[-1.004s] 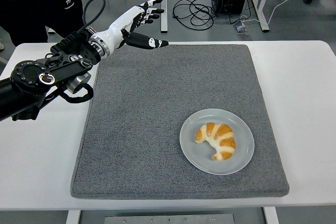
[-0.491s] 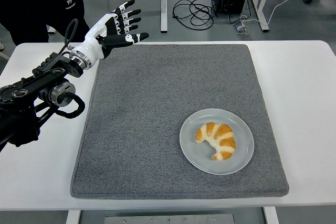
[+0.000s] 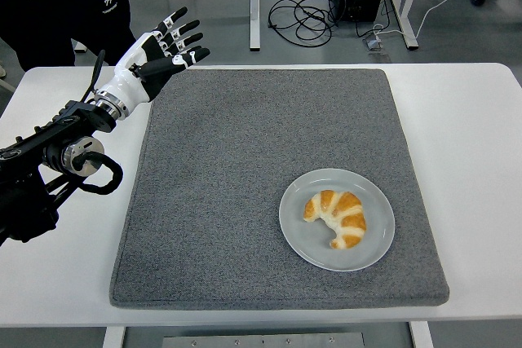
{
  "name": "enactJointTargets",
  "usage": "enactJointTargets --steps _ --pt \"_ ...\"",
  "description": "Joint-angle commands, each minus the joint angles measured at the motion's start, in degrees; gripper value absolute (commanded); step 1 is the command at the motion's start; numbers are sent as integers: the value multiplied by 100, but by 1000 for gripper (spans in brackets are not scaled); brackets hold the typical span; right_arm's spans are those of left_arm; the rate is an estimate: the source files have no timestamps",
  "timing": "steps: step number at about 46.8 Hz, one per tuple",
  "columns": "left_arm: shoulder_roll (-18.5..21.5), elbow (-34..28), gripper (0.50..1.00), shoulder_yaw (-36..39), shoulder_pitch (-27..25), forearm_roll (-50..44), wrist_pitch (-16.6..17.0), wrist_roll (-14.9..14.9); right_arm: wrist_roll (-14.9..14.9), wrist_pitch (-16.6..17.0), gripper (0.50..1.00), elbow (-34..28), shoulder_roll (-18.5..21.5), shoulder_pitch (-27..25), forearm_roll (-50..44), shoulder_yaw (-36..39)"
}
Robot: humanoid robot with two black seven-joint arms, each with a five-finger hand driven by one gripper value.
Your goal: Place the bread on the plate
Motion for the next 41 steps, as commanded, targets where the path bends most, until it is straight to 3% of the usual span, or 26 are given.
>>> enactJointTargets --steps 1,5,41 --pt "-2 0 931 -121 50 -51 -158 8 -2 0 1000 -7 0 0 1 -1" --pt "-2 0 933 -156 85 -148 -272 17 6 0 1000 -7 0 0 1 -1" --pt "-10 0 958 -139 147 -148 -263 8 -2 0 1000 89 0 0 -8 -36"
